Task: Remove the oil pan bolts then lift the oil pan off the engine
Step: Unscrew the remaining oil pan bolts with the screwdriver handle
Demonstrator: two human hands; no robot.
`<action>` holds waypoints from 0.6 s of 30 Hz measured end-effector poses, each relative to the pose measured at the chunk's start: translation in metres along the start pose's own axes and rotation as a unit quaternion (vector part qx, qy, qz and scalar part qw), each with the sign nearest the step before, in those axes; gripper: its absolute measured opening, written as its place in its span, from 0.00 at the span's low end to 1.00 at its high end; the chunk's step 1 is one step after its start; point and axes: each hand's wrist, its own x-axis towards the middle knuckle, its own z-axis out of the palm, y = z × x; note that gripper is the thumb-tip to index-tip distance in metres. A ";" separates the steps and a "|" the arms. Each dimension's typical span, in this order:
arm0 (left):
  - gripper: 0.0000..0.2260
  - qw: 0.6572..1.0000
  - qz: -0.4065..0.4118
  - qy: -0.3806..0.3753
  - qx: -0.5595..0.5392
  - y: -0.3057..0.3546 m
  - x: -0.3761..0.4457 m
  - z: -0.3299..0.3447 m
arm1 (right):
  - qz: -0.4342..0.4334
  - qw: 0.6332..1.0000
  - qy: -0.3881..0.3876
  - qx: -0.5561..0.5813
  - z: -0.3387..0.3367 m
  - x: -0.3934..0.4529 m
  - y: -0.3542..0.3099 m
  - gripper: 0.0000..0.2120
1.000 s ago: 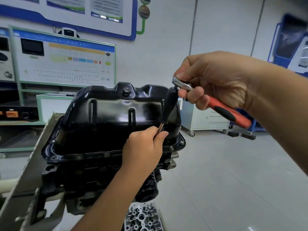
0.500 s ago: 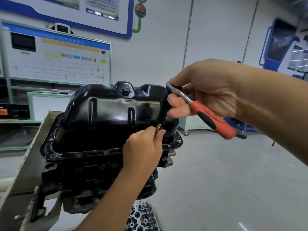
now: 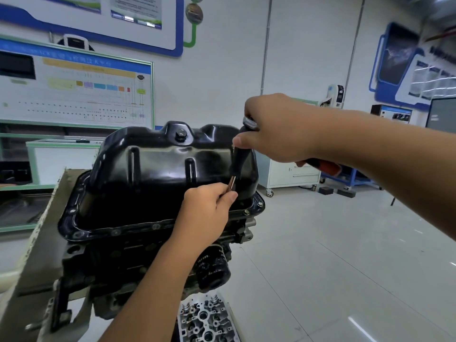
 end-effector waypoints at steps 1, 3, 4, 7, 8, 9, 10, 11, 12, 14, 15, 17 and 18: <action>0.15 1.000 0.002 -0.002 0.001 0.001 0.000 0.000 | -0.008 1.000 0.004 -0.021 0.000 0.002 0.003 0.22; 0.14 1.000 -0.004 -0.001 -0.005 0.001 -0.001 -0.001 | -0.052 0.998 0.014 -0.014 0.001 0.004 0.008 0.21; 0.14 1.000 -0.009 0.000 -0.014 0.000 -0.002 -0.001 | -0.094 0.995 0.014 0.001 0.000 0.003 0.011 0.20; 0.14 0.999 -0.016 -0.002 -0.027 0.000 -0.001 -0.004 | -0.191 0.982 0.013 0.006 0.000 0.005 0.017 0.19; 0.14 1.000 -0.018 -0.001 -0.025 0.001 -0.001 -0.005 | -0.195 0.981 0.022 -0.009 0.000 0.006 0.018 0.20; 0.14 1.000 -0.019 0.001 -0.022 0.002 -0.001 -0.005 | -0.190 0.981 0.036 -0.029 0.000 0.008 0.019 0.21; 0.14 1.000 -0.019 0.005 -0.017 0.002 -0.001 -0.005 | -0.178 0.982 0.053 -0.045 0.000 0.009 0.018 0.22; 0.14 1.000 -0.019 0.010 -0.011 0.002 -0.001 -0.005 | -0.158 0.984 0.063 -0.048 -0.002 0.009 0.017 0.23; 0.14 1.000 -0.019 0.017 -0.006 0.003 -0.002 -0.004 | -0.134 0.989 0.061 -0.029 -0.004 0.006 0.017 0.23; 0.12 0.999 -0.017 0.031 -0.005 0.006 -0.002 -0.003 | -0.080 0.995 0.014 0.062 -0.011 -0.005 0.022 0.23; 0.11 0.999 -0.014 0.035 -0.004 0.007 -0.003 -0.003 | -0.060 0.992 -0.015 0.109 -0.013 -0.014 0.027 0.24; 0.10 0.999 -0.010 0.041 0.006 0.010 -0.003 -0.002 | -0.044 0.977 -0.023 0.206 -0.011 -0.036 0.040 0.28; 0.10 0.999 -0.008 0.044 0.012 0.010 -0.004 -0.002 | -0.041 0.961 0.000 0.273 -0.007 -0.047 0.047 0.28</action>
